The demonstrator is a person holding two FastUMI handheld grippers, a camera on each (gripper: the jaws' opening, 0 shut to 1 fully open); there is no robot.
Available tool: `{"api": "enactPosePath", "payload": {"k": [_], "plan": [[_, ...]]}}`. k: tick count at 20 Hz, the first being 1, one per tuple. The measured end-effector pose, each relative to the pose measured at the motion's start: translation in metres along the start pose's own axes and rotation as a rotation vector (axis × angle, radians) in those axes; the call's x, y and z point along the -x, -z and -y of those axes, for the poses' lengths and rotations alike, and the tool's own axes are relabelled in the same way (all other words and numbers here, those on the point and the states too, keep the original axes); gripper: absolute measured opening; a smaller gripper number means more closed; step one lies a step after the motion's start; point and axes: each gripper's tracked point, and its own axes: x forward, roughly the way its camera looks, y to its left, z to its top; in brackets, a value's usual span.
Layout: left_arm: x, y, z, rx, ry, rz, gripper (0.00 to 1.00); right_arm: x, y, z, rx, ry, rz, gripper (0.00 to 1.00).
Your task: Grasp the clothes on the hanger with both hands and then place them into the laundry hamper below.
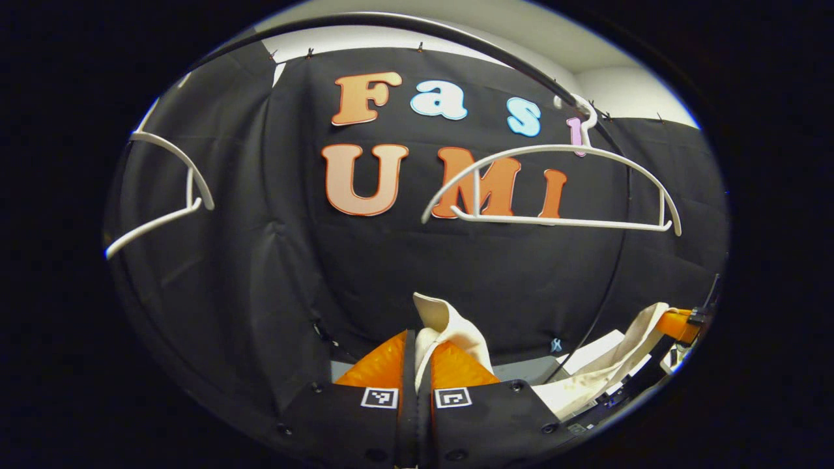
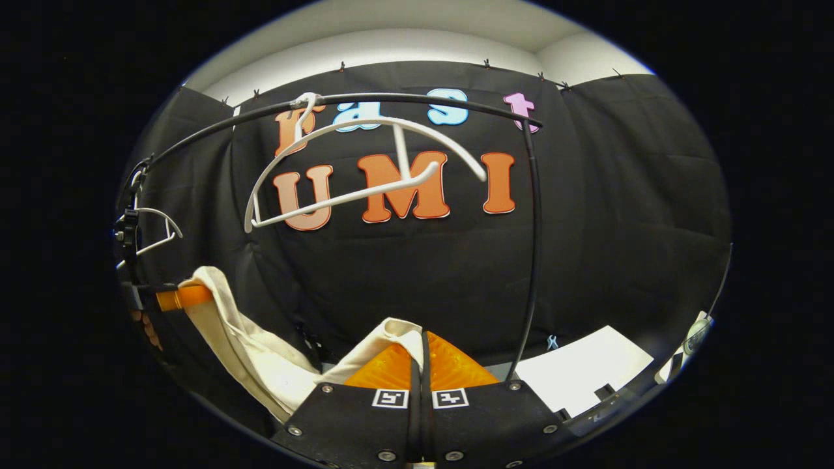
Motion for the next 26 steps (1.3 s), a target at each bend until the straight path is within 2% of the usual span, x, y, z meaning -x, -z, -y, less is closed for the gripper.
{"api": "enactPosePath", "payload": {"k": [5, 10, 16, 26], "plan": [[0.002, 0.019, 0.057, 0.009, 0.092, -0.034, 0.07, -0.006, 0.006, -0.039, -0.001, -0.046, -0.002, 0.0], [-0.015, 0.044, 0.082, 0.066, 0.129, -0.104, 0.07, -0.016, 0.032, -0.046, -0.033, -0.041, -0.044, 0.0], [-0.033, 0.116, 0.097, 0.047, 0.159, -0.26, 0.05, -0.041, 0.103, -0.039, -0.038, -0.001, -0.188, 0.0], [-0.053, 0.263, 0.104, 0.066, 0.14, -0.622, 0.07, -0.048, 0.236, -0.029, -0.026, 0.022, -0.489, 0.0]]}}
